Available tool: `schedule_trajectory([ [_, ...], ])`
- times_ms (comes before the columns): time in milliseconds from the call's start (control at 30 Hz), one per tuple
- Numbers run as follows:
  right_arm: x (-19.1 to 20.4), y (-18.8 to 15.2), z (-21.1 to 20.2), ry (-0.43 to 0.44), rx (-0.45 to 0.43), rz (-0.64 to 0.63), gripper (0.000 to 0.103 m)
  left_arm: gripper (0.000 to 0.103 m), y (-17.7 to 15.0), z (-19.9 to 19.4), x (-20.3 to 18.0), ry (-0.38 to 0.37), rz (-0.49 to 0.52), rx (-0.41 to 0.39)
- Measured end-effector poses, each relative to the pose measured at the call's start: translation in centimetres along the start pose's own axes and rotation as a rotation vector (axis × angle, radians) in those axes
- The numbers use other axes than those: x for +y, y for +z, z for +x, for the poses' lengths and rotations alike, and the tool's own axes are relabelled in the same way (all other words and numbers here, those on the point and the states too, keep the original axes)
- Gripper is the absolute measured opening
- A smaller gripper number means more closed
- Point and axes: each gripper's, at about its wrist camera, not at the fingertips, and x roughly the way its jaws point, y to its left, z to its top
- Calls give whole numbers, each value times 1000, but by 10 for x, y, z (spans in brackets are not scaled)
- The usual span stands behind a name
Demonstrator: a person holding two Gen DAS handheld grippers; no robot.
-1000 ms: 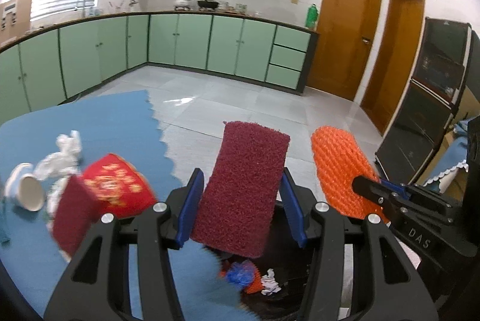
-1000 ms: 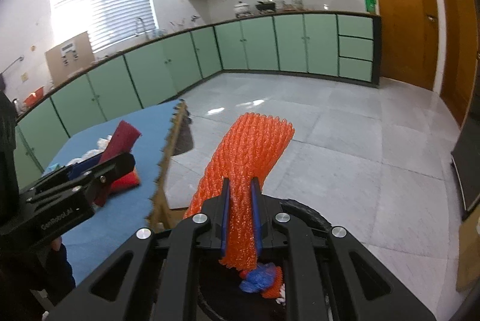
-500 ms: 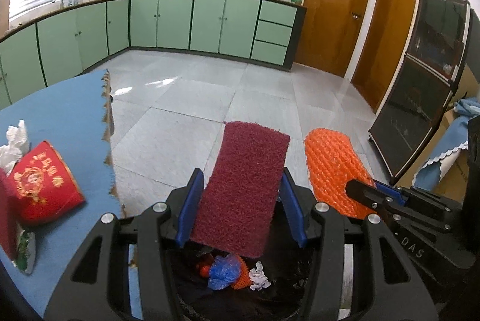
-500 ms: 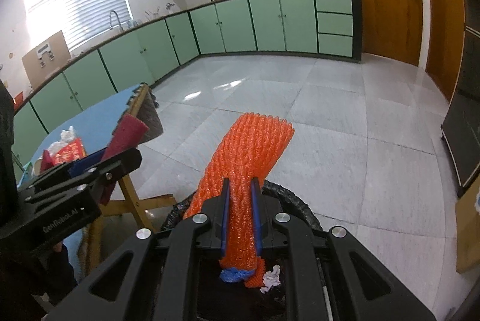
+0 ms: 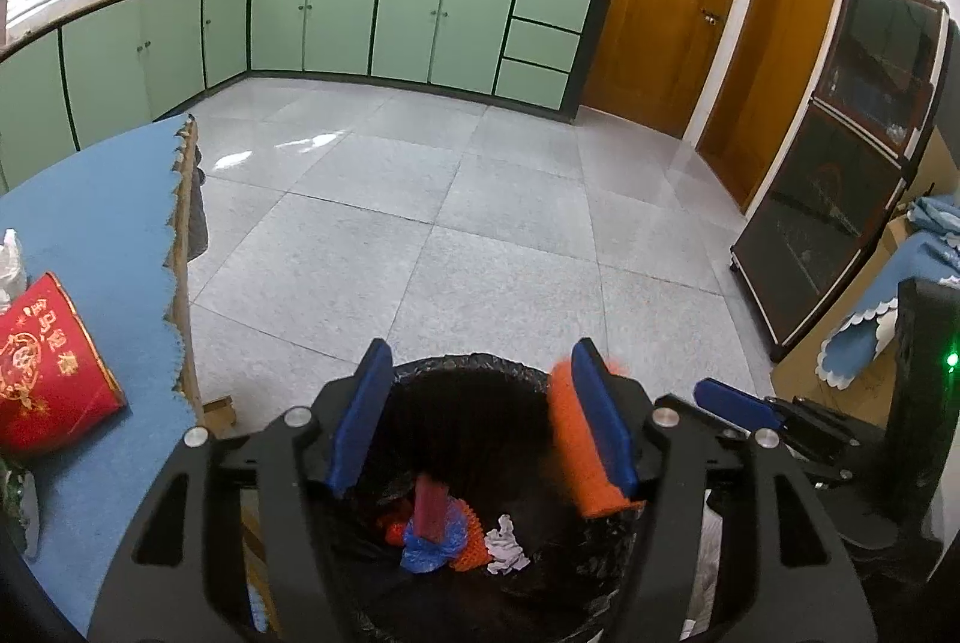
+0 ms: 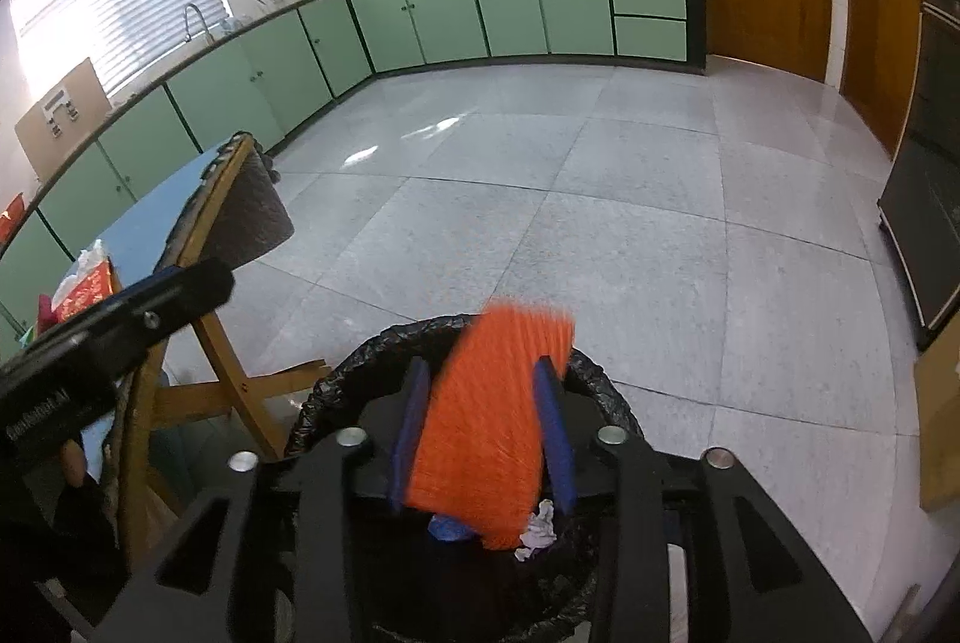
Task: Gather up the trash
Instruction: 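Carry the red pad and orange net over the black bin and open both tools, then move both tools back over the table toward the remaining trash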
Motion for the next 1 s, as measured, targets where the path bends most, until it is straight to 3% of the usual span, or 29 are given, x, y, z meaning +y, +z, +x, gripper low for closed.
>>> schedule_trajectory([
  [67, 2, 0, -6, -17, -29, 1, 82, 61, 2, -7, 2, 3, -7, -16],
  [267, 14, 7, -28, -5, -81, -14, 83, 72, 11, -41, 16, 28, -30, -76],
  [400, 32, 14, -47, 2, -131, -18, 97, 81, 16, -72, 33, 39, -90, -111],
  [633, 76, 21, -70, 61, -188, -54, 97, 84, 9, -134, 72, 185, -112, -180],
  [800, 117, 20, -72, 119, -198, -101, 97, 84, -1, -174, 108, 335, -114, -226],
  [1000, 170, 14, -69, 177, -202, -173, 97, 84, -9, -209, 144, 437, -151, -247],
])
